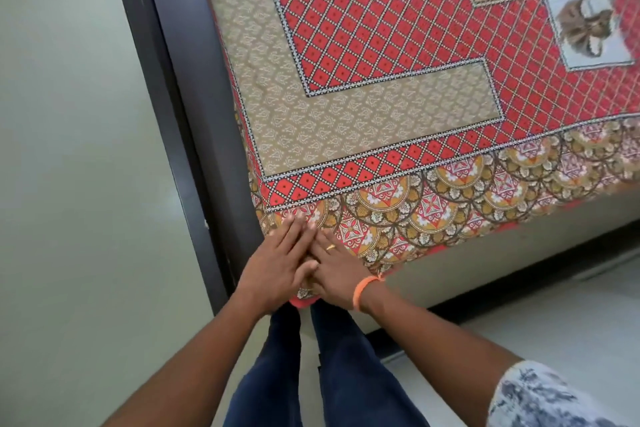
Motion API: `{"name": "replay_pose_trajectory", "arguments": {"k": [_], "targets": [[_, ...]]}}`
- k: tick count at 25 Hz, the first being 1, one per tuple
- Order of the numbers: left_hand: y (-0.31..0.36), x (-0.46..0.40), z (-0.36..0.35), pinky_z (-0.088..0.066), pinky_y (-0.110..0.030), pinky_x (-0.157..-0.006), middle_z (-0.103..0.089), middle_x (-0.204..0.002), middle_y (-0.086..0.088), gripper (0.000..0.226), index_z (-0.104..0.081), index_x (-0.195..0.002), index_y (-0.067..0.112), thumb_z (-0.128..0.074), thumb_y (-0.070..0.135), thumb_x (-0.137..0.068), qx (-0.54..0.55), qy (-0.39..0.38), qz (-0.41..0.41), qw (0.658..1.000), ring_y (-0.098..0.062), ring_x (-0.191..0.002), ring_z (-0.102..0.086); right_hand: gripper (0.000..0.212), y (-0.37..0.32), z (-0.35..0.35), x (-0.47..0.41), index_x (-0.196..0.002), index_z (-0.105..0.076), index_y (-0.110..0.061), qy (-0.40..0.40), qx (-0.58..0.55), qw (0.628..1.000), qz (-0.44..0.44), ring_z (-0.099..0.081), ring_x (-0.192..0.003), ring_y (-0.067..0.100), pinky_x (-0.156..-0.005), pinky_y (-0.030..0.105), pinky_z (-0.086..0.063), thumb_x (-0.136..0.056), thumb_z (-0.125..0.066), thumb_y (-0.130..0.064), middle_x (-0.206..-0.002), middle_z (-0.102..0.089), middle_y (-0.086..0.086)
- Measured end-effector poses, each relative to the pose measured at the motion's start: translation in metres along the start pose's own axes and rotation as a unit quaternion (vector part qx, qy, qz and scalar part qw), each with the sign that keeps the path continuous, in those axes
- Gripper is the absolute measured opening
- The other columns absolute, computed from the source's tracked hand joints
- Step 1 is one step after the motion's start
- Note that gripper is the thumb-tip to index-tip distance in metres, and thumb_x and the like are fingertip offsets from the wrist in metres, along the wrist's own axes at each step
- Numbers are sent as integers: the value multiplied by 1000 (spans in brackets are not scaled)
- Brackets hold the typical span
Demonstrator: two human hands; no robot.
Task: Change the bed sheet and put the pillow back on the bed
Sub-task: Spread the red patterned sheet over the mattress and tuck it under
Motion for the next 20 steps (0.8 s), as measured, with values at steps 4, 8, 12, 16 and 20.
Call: {"name": "replay_pose_trajectory", "arguments": {"k": [4, 8, 12, 16, 20], "targets": [[5, 44, 33, -53, -42, -90, -56, -138, -3, 40, -55, -127, 26, -32, 47, -103, 106, -116, 131, 979, -25, -120, -58, 35, -27, 48, 16, -113, -62, -17, -26, -50, 998, -15, -65, -96, 28, -71, 37, -54, -97, -43, -43, -111, -66, 10], [-1, 83, 102, -53, -37, -74, -70, -97, 3, 20, -66, -99, 20, -49, 28, -99, 223, 70, 182, 955, -20, -89, -65, 31, -55, 122, 20, -71, -59, -11, 128, -282, 927, -213, -57, -67, 26, -62, 41, -50, -96, -52, -28, -69, -59, 7], [-18, 133, 190, -49, -28, -74, -69, -91, 9, 19, -71, -95, 19, -52, 21, -98, 367, 221, 197, 882, -10, -85, -63, 32, -96, 192, 28, -70, -64, -8, 251, -389, 825, -326, -65, -72, 25, -71, 43, -55, -93, -56, -28, -71, -67, 6], [-58, 184, 249, -59, -42, -74, -74, -83, 5, 20, -70, -87, 25, -54, 23, -97, 494, 239, 182, 816, -19, -81, -70, 26, -153, 242, 23, -67, -67, -12, 388, -470, 690, -391, -70, -71, 18, -71, 43, -58, -88, -58, -25, -69, -71, -2], [-106, 230, 303, -55, -37, -69, -73, -83, 2, 20, -70, -87, 23, -53, 20, -97, 498, 251, 172, 812, -26, -80, -70, 28, -235, 282, 1, -61, -64, -17, 456, -513, 612, -393, -71, -74, 22, -71, 37, -58, -88, -58, -16, -67, -71, -1]]}}
Point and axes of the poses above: each hand's wrist, its own x-axis away from the middle knuckle, its own z-axis out of the back of the hand, y = z × x, the point moved 3 cm from there along -x, towards the middle knuckle
